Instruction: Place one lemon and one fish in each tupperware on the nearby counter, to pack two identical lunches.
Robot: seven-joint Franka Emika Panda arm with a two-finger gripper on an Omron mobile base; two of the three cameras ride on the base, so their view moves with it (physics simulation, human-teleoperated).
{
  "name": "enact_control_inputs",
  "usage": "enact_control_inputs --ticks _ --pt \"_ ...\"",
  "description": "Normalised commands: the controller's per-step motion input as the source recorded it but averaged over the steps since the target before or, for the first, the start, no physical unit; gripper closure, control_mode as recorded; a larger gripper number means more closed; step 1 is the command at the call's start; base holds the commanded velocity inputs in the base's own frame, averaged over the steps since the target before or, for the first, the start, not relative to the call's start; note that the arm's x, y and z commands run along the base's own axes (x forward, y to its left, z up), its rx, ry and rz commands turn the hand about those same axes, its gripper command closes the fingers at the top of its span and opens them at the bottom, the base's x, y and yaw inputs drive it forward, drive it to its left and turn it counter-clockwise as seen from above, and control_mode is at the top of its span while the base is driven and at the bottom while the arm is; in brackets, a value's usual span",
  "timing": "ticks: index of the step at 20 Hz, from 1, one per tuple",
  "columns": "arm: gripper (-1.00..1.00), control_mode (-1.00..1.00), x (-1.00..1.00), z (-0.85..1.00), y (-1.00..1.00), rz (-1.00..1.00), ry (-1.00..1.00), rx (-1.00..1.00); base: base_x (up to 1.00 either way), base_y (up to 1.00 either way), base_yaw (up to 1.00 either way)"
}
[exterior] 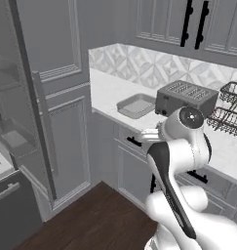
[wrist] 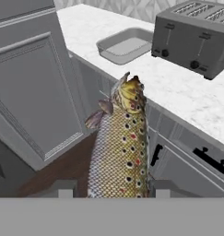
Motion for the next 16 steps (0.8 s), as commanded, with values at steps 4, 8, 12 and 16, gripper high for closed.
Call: enact_control_inputs --ticks 4,8,12,16 --pt "1.00 1.00 0.00 0.00 0.00 0.00 0.00 0.00 0.93 0.00 -0.19" --pt "1.00 1.00 0.00 0.00 0.00 0.00 0.00 0.00 1.00 0.00 -0.15" --pt "1.00 1.00 0.00 0.00 0.00 0.00 0.00 0.00 0.95 0.00 -0.14" --pt "1.00 1.00 0.00 0.00 0.00 0.00 0.00 0.00 0.82 -0.04 -0.15"
